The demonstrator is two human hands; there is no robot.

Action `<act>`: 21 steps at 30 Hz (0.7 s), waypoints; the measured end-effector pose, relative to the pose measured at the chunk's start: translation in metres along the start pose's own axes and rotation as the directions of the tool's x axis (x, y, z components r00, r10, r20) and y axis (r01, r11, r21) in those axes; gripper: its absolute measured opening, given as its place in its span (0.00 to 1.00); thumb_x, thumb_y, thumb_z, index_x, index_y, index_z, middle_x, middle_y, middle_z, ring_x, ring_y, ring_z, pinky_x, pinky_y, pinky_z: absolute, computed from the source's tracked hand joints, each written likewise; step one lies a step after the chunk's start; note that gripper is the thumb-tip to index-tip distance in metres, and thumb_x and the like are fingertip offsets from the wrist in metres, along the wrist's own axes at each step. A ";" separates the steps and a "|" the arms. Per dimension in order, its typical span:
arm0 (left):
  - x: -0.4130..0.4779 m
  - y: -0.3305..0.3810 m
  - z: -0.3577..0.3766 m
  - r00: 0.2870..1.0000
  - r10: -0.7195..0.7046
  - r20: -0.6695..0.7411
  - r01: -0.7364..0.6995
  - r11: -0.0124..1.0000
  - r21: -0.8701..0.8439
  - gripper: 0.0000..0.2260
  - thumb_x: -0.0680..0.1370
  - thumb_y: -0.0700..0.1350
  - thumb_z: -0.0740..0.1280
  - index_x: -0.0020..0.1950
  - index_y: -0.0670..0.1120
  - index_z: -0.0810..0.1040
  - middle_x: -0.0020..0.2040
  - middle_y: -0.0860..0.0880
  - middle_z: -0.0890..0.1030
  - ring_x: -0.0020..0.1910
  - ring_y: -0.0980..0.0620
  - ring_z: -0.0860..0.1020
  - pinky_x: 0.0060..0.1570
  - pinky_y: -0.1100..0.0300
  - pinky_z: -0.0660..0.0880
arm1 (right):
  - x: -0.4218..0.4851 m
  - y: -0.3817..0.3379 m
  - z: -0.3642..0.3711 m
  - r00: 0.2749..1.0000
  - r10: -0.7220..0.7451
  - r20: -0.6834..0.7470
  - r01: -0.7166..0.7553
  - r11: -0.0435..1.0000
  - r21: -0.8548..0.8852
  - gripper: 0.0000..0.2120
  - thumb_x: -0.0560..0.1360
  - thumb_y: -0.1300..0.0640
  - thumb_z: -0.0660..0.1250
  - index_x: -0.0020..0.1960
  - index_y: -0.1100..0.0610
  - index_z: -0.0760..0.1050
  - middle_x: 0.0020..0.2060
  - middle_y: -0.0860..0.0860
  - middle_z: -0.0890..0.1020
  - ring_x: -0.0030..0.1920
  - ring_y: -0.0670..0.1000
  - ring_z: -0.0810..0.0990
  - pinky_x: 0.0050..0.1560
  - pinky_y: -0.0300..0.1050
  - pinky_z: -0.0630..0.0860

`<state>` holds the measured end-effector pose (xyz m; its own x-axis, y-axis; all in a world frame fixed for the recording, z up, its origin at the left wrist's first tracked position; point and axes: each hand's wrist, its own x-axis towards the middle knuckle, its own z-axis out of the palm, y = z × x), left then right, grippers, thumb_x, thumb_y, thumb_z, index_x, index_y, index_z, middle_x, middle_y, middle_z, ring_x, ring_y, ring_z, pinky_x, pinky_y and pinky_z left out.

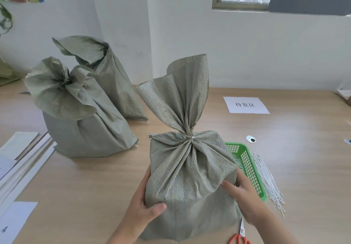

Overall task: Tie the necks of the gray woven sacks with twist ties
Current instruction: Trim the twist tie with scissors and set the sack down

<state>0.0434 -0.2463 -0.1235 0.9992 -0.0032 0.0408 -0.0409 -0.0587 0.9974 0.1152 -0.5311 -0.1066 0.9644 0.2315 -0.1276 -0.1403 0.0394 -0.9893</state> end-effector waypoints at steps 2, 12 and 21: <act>0.004 0.002 -0.010 1.000 0.021 0.005 -0.021 1.000 0.001 0.47 0.63 0.43 0.78 0.78 0.53 0.61 0.74 0.56 0.71 0.74 0.55 0.67 0.66 0.66 0.67 | 0.003 -0.003 0.014 1.000 -0.010 -0.018 0.010 1.000 0.020 0.32 0.55 0.40 0.82 0.56 0.48 0.81 0.51 0.51 0.86 0.54 0.55 0.84 0.49 0.47 0.80; 0.070 0.050 -0.078 0.994 0.110 -0.004 -0.110 0.993 -0.047 0.44 0.59 0.48 0.80 0.72 0.55 0.64 0.66 0.53 0.76 0.64 0.57 0.76 0.56 0.66 0.74 | 0.051 -0.050 0.080 0.993 -0.085 -0.079 0.089 0.995 0.044 0.28 0.56 0.41 0.82 0.53 0.49 0.82 0.48 0.51 0.86 0.49 0.51 0.85 0.44 0.42 0.80; 0.161 0.076 -0.099 0.995 0.096 -0.003 -0.096 0.994 -0.053 0.39 0.60 0.50 0.79 0.68 0.58 0.66 0.61 0.53 0.78 0.59 0.56 0.79 0.52 0.62 0.78 | 0.128 -0.092 0.086 0.988 -0.116 -0.098 0.125 0.988 0.093 0.18 0.70 0.52 0.71 0.59 0.51 0.79 0.51 0.52 0.86 0.51 0.51 0.85 0.46 0.41 0.81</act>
<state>0.2017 -0.1522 -0.0355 0.9907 -0.0062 0.1362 -0.1363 -0.0049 0.9907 0.2327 -0.4215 -0.0255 0.9915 0.1289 -0.0184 -0.0389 0.1586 -0.9866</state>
